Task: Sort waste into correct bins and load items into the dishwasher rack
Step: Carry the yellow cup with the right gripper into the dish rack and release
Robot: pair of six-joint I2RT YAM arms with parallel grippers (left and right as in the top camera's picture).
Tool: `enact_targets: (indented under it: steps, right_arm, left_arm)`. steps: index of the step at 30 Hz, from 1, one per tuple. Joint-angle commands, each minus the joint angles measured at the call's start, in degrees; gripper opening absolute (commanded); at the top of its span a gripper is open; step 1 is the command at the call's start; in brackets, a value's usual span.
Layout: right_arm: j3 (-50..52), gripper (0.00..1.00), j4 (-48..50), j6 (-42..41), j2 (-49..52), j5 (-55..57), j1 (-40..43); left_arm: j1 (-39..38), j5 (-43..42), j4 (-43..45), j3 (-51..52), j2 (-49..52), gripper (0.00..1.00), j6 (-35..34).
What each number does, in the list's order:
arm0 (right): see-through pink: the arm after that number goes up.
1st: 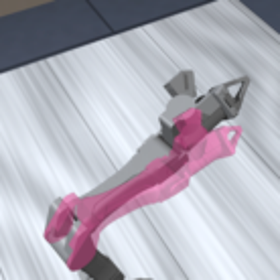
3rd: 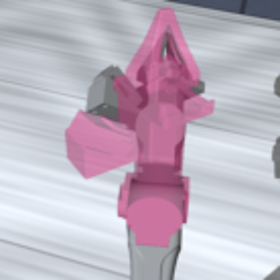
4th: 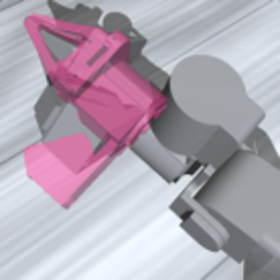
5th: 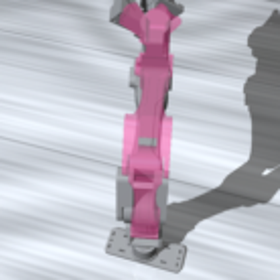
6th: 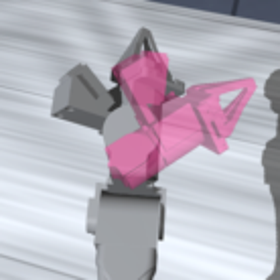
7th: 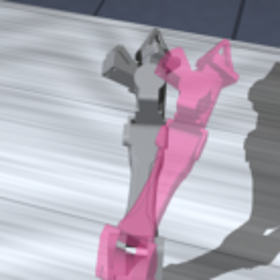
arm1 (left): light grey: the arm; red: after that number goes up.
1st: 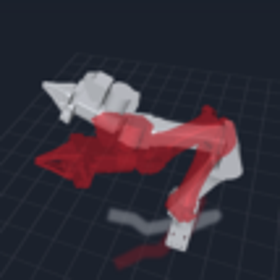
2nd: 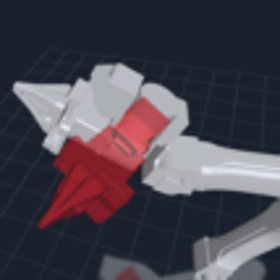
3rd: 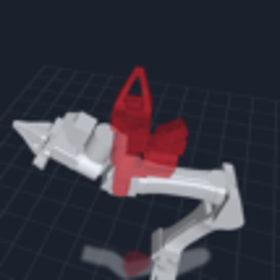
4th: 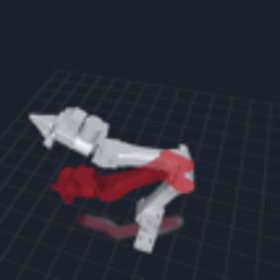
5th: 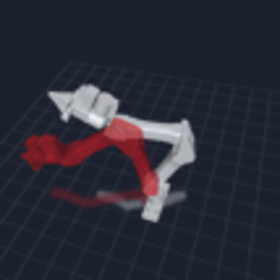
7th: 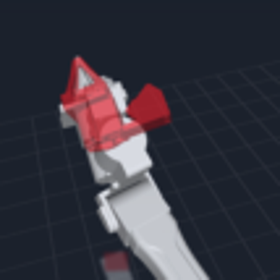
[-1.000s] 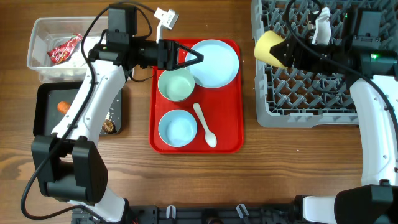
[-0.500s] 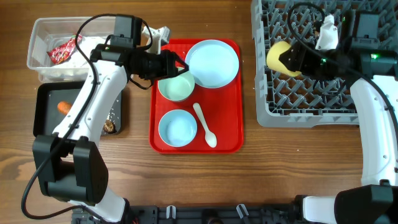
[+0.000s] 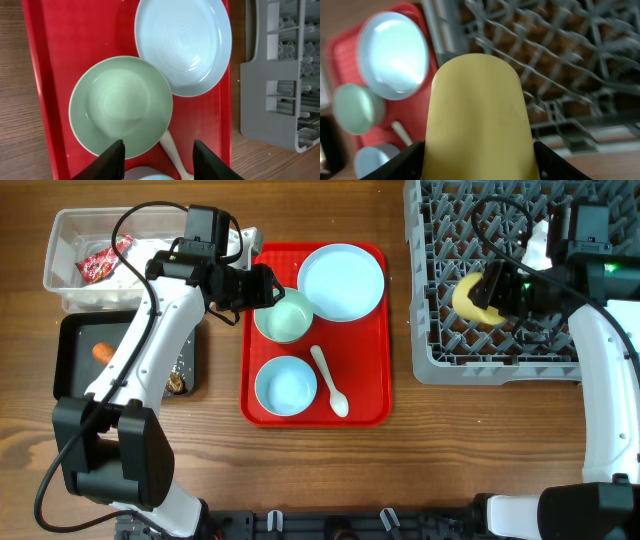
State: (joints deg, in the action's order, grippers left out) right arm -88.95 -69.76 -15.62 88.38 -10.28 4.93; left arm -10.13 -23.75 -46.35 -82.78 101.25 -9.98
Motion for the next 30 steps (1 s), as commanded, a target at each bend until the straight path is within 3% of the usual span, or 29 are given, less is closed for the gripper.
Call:
enact_targets:
  steps: [1,7,12,25,30]
  right_arm:
    - [-1.6,0.46,-2.4,-2.6,-1.2,9.1,0.0]
    - [-1.6,0.46,-3.5,-6.0,-0.7,20.1,0.0]
    - [-1.6,0.47,-3.8,-6.5,2.6,21.5,2.1]
    - [-1.6,0.45,-1.9,-2.3,9.2,7.1,19.7]
    - [-1.6,0.45,-0.6,-1.9,10.0,6.8,22.3]
  left_arm:
    - [-0.3,1.8,-0.7,0.4,-0.2,0.43,0.5]
    - [-0.3,1.8,-1.1,0.4,-0.2,0.43,0.5]
    - [-0.3,1.8,-1.1,0.4,-0.2,0.44,0.5]
    - [-0.3,1.8,-1.5,0.4,-0.2,0.43,0.5]
    - [-0.3,1.7,-1.5,0.4,-0.2,0.44,0.5]
